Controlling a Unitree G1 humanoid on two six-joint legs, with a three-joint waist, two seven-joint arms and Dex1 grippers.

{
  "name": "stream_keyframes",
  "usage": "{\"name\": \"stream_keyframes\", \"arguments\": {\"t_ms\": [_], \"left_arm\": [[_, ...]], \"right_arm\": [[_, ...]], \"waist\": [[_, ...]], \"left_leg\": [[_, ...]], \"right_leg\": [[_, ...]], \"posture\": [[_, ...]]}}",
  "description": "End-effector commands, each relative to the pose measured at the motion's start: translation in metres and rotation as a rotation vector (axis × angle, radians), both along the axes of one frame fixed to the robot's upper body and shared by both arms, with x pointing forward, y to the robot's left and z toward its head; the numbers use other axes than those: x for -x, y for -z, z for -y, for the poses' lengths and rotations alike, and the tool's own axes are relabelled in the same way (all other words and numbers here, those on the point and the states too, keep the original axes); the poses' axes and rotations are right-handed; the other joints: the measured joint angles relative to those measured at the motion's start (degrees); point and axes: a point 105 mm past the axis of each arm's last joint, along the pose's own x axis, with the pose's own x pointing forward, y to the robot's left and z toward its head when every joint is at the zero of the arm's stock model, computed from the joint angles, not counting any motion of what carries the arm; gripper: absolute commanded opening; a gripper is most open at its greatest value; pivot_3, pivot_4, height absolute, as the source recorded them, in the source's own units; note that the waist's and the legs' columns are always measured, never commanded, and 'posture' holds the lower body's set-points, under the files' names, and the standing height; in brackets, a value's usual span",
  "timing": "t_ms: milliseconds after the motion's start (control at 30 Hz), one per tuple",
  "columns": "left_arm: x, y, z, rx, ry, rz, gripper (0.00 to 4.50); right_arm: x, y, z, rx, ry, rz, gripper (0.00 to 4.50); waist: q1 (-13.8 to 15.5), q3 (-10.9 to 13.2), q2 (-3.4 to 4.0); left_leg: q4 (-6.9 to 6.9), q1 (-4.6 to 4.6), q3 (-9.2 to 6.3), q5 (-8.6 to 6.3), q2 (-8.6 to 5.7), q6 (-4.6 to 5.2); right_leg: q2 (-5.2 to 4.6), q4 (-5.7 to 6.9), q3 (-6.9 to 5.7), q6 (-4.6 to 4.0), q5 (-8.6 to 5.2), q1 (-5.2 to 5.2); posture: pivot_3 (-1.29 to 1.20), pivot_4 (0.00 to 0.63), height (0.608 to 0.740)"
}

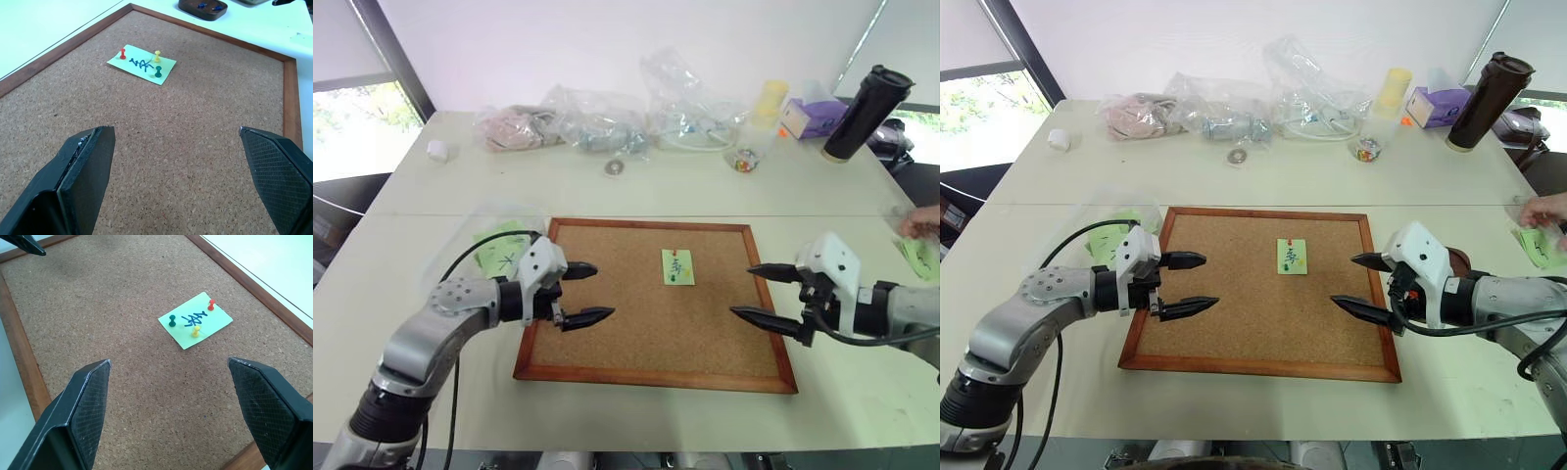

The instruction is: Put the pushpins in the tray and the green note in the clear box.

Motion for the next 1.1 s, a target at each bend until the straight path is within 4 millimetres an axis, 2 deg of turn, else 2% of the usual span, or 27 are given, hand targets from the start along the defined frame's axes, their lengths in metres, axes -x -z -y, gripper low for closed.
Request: {"name": "stream_keyframes", "arguments": {"t_ms": [33,367,1100], "left_arm": [[-0.0018,-0.0096,-0.0006,0.002,0.001,0.036,4.45],[-0.0018,-0.0166,0.0015,0.034,-0.001,0.032,4.45],[-0.0031,-0.0178,0.0045,0.025,0.008,0.053,4.45]], "right_arm": [[-0.0007,-0.0065,-0.0031,0.009,-0.018,0.040,3.95],[-0.0005,-0.0050,-0.0038,0.011,-0.021,0.036,3.95],[-0.0017,-0.0051,-0.0042,0.010,-0.011,0.044,3.95]], "waist": [[0.0,0.0,0.00],[0.0,0.0,0.00],[0.0,0.0,0.00]], "left_leg": [[0.00,0.00,0.00,0.00,0.00,0.00],[0.00,0.00,0.00,0.00,0.00,0.00],[0.00,-0.01,0.00,0.00,0.00,-0.01]], "right_leg": [[0.00,0.00,0.00,0.00,0.00,0.00],[0.00,0.00,0.00,0.00,0.00,-0.01],[0.00,0.00,0.00,0.00,0.00,0.00]], "posture": [[0.00,0.150,0.740],[0.00,0.150,0.740],[0.00,0.150,0.740]]}}
